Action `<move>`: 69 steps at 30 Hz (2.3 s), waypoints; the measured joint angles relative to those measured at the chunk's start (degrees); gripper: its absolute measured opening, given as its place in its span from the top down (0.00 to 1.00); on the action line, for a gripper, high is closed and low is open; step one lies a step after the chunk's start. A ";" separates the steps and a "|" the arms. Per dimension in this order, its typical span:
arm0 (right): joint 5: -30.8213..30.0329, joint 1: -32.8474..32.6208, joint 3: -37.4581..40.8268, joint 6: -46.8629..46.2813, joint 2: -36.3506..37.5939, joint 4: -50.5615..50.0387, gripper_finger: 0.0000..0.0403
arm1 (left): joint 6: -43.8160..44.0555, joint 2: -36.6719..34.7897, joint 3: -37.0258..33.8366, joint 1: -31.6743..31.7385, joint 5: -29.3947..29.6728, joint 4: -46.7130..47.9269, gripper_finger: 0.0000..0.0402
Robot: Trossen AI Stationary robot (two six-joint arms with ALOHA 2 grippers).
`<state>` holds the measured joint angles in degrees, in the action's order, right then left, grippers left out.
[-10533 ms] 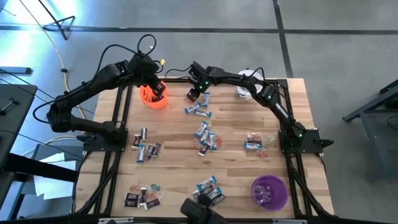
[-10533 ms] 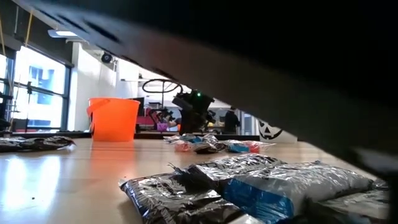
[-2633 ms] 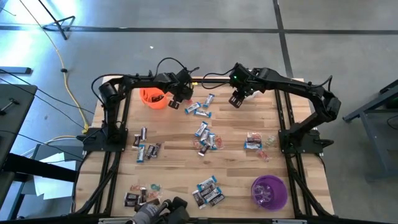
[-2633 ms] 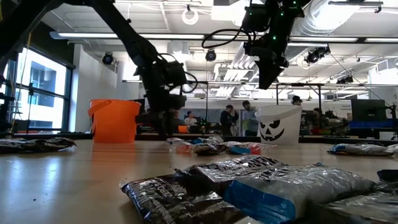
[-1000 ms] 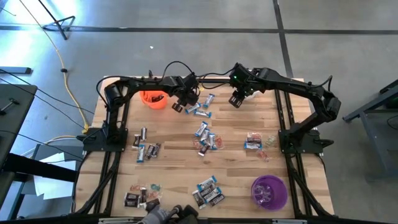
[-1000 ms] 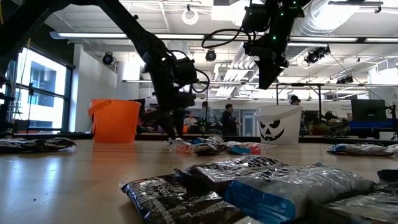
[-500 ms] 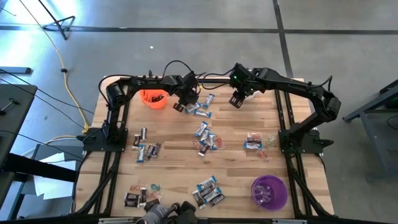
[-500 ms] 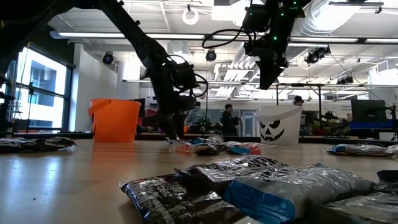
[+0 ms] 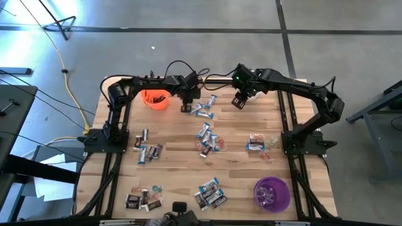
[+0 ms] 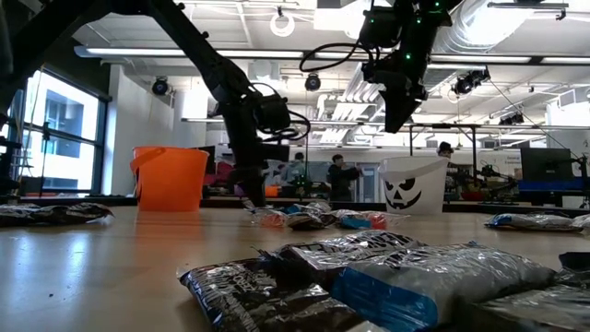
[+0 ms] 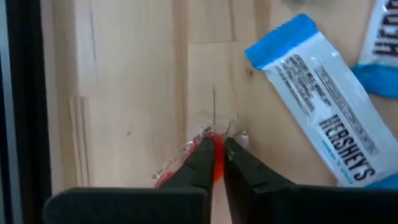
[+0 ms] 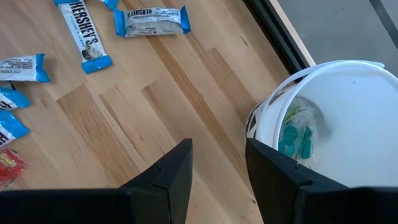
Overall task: Sort candy
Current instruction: Put the red gummy into the white bucket
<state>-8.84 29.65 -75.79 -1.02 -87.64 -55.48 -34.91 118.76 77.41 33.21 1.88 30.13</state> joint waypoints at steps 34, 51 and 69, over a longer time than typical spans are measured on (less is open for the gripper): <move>0.44 -0.04 -0.02 -4.11 0.00 12.59 0.64 | 25.69 -22.09 -0.14 0.02 -6.52 -12.96 1.00; -0.55 -6.50 -0.02 -1.45 -0.02 44.34 0.64 | 36.78 -30.95 -0.11 -0.33 -6.68 -25.71 1.00; -5.16 -8.44 -0.02 2.38 -0.02 54.67 0.64 | 40.30 -31.28 -0.13 -4.55 -7.35 -32.26 1.00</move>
<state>-14.00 21.21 -75.81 1.37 -87.66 -0.81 5.39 87.48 77.28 28.66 -5.48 -2.13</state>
